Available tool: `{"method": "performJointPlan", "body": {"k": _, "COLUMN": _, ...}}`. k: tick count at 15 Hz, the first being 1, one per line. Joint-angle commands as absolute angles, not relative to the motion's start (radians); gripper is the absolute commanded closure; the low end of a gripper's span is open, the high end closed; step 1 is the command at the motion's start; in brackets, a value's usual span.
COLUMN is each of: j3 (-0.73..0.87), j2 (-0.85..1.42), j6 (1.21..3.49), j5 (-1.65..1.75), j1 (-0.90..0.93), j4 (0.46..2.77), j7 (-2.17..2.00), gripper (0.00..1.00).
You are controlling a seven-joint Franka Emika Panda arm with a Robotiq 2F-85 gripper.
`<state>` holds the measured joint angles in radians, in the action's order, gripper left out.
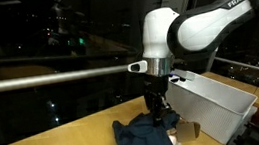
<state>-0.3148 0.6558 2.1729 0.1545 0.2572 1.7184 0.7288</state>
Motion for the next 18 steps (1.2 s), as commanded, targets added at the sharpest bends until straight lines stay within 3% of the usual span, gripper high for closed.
{"method": "performJointPlan", "body": {"k": 1, "j3": -0.342, "j2": 0.535, "j6": 2.244, "j5": 0.094, "j1": 0.188, "j4": 1.845, "j7": 0.759, "gripper": 0.98}}
{"method": "performJointPlan", "body": {"k": 10, "j3": -0.288, "j2": 0.124, "j6": 2.256, "j5": -0.044, "j1": 0.050, "j4": 2.060, "j7": 0.819, "gripper": 0.98}}
{"method": "performJointPlan", "body": {"k": 18, "j3": -0.079, "j2": -0.168, "j6": 2.129, "j5": -0.124, "j1": 0.028, "j4": 2.032, "j7": 0.905, "gripper": 0.98}}
